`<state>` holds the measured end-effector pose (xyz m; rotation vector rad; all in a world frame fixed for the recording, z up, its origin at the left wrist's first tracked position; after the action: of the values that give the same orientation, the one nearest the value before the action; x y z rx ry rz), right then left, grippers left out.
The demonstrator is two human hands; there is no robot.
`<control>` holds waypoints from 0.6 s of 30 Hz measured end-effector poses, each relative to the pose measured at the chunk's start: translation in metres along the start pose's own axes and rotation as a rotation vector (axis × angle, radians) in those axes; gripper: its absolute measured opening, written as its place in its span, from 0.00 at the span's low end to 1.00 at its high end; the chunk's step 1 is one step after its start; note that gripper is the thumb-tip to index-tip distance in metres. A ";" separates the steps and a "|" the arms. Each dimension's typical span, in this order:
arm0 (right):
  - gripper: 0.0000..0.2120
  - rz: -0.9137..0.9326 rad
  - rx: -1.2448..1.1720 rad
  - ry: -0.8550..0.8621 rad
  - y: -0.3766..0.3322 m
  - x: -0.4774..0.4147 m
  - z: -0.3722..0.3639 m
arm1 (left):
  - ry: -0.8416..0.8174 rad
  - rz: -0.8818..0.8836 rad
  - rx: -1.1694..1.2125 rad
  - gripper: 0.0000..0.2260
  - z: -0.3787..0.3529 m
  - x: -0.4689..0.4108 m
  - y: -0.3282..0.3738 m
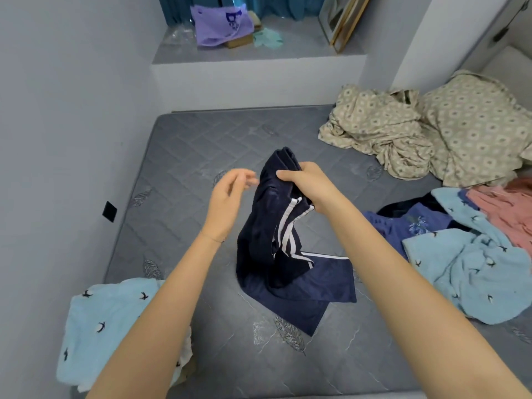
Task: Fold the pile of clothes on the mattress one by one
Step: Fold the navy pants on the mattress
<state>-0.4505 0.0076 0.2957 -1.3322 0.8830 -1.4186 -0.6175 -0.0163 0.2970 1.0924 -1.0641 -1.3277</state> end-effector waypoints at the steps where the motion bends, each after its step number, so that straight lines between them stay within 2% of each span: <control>1: 0.05 0.022 -0.026 -0.067 -0.003 0.002 -0.006 | -0.010 0.069 -0.009 0.11 0.006 -0.004 -0.010; 4: 0.06 0.098 -0.169 -0.253 -0.025 0.011 -0.026 | -0.245 0.257 0.016 0.21 0.001 -0.012 -0.039; 6: 0.05 0.132 -0.262 -0.287 -0.036 0.010 -0.032 | -0.274 0.325 0.017 0.21 0.003 -0.015 -0.050; 7: 0.05 0.138 -0.304 -0.280 -0.039 0.008 -0.033 | -0.231 0.352 0.033 0.19 0.009 -0.017 -0.050; 11: 0.06 0.081 -0.456 -0.255 -0.032 0.004 -0.025 | -0.013 0.273 0.171 0.08 0.050 -0.031 -0.024; 14: 0.08 0.020 -0.537 -0.278 -0.011 0.005 -0.029 | -0.117 0.229 0.139 0.10 0.065 -0.042 0.012; 18: 0.18 0.007 -0.690 -0.311 0.004 0.006 -0.037 | -0.295 0.226 0.158 0.10 0.053 -0.041 0.057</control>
<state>-0.4862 -0.0030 0.2879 -1.9890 1.2128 -0.8782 -0.6589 0.0227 0.3641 0.8741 -1.4864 -1.2616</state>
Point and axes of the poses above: each hand's wrist, its own x-axis away from the middle knuckle, its own z-axis out of the back of the hand, y = z × x, the point moved 7 cm from there along -x, towards the middle knuckle, and after that the axes turned 6 degrees about z, right-handed, at the moved point
